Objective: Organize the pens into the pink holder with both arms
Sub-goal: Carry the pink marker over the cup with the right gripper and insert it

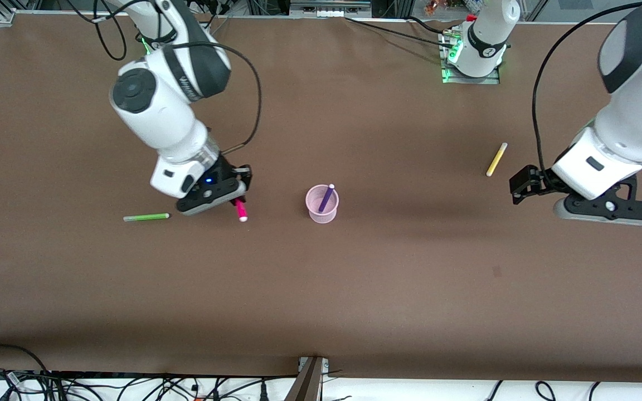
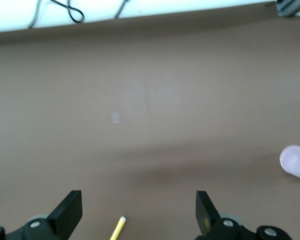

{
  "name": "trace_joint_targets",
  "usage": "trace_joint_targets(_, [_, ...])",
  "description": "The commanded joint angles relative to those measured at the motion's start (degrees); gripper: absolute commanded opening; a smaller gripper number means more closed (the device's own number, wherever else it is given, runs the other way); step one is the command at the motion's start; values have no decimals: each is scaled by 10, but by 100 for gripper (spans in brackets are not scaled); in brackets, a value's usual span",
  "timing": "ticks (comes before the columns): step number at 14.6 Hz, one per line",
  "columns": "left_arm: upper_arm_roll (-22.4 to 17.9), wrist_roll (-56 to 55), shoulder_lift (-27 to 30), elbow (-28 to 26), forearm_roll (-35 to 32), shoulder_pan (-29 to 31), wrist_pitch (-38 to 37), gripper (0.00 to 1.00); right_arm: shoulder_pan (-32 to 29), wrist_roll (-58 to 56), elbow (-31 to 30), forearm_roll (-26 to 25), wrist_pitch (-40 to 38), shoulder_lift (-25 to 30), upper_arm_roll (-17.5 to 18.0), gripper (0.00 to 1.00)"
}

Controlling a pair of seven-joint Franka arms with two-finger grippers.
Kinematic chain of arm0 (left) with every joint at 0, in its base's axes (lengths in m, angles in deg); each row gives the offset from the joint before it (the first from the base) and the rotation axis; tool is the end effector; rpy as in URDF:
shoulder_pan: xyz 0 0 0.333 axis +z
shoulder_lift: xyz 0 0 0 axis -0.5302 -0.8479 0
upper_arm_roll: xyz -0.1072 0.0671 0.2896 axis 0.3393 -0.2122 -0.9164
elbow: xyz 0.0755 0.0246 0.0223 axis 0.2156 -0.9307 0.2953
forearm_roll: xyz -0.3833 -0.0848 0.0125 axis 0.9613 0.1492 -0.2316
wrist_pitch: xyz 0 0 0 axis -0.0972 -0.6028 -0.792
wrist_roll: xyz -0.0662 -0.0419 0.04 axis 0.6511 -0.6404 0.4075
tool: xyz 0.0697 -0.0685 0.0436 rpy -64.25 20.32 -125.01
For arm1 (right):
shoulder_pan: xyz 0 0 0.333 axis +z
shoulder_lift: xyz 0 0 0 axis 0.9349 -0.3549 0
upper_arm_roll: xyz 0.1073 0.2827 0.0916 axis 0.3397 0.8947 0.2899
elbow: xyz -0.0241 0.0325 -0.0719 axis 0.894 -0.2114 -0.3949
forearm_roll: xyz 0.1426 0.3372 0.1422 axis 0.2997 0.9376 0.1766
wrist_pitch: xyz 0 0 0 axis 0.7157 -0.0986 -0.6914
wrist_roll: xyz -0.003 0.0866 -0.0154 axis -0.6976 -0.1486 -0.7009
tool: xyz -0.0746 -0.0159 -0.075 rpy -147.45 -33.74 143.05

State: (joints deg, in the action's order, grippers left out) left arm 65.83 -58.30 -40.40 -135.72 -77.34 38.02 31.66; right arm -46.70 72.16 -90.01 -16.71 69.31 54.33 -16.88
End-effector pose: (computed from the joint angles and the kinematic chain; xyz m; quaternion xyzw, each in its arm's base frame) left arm 0.6410 -0.0989 0.5792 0.9983 -0.0493 0.0314 0.0053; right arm 0.5868 0.3306 0.4316 -0.9748 -0.1728 -0.1085 0.0901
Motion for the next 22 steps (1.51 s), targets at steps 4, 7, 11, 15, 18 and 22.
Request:
trace_joint_targets(4, [9,26,126,-214,33,48,129,100,89,147,-16,-12,159,-41,-5,0])
trace_joint_targets(7, [9,43,131,-209,57,67,125,100,123,172,-23,-26,239,-75,-10,0])
trace_joint_targets(11, [5,71,135,-205,60,88,105,100,147,174,-30,-51,335,-122,-35,0])
trace_joint_targets(15, [4,120,134,-184,122,126,93,100,180,173,-27,-54,395,-154,-73,0])
trace_joint_targets(18, [8,133,125,-165,133,132,60,100,203,173,-24,-53,429,-180,-97,0])
trace_joint_targets(22, [11,140,122,-166,133,130,58,100,234,175,-25,-53,449,-199,-129,0])
